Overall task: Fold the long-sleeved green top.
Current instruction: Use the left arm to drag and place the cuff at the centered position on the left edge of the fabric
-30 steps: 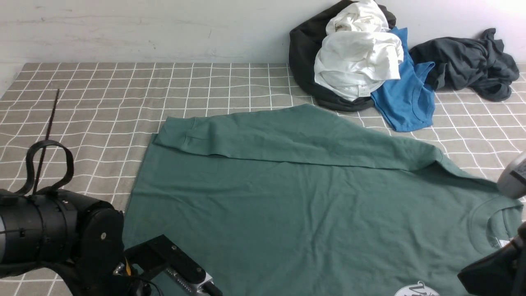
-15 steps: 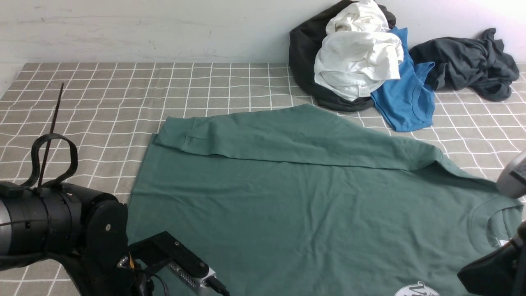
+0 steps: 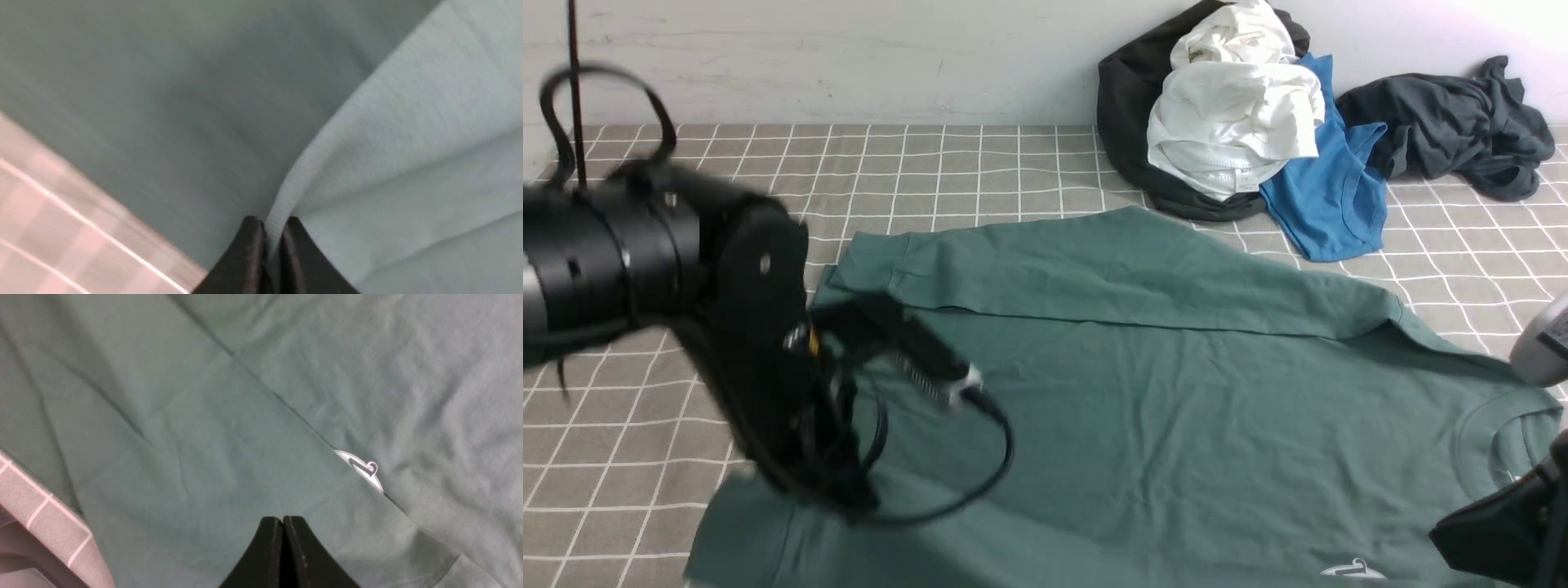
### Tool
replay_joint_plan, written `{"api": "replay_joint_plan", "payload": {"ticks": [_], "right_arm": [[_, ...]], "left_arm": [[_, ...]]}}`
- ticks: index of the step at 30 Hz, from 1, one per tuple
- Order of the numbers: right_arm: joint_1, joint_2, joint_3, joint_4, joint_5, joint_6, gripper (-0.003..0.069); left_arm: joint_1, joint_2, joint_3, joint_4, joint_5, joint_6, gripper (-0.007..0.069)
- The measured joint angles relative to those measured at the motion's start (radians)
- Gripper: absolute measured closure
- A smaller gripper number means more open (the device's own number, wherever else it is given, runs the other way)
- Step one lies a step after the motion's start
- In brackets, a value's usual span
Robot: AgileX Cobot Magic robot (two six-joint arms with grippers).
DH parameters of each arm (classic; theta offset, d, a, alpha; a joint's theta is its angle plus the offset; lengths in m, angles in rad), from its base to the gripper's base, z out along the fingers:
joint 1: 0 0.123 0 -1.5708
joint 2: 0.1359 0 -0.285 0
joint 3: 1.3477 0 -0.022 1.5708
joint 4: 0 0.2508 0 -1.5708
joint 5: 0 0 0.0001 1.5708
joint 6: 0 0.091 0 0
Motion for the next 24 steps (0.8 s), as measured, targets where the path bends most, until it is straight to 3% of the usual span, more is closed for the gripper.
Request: {"api": "replay_joint_plan", "payload": {"ticks": [9, 13, 16, 21, 24], "right_arm": [[0.000, 0.034, 0.000, -0.067, -0.019, 0.011, 0.0666], [0.000, 0.075, 0.000, -0.098, -0.043, 0.027, 0.0666], [0.000, 0.116, 0.000, -0.115, -0.058, 0.031, 0.0666], [0.000, 0.193, 0.000, -0.124, -0.098, 0.033, 0.0666], [0.000, 0.227, 0.000, -0.125, -0.120, 0.033, 0.0666]], "left_arm": [[0.101, 0.228, -0.240, 0.013, 0.001, 0.020, 0.0605], [0.126, 0.311, -0.275, 0.007, -0.022, 0.035, 0.0559], [0.145, 0.344, -0.286, 0.007, -0.052, 0.035, 0.0483], [0.178, 0.352, -0.294, 0.007, -0.109, 0.033, 0.0286], [0.192, 0.352, -0.300, 0.007, -0.133, 0.016, 0.0221]]}}
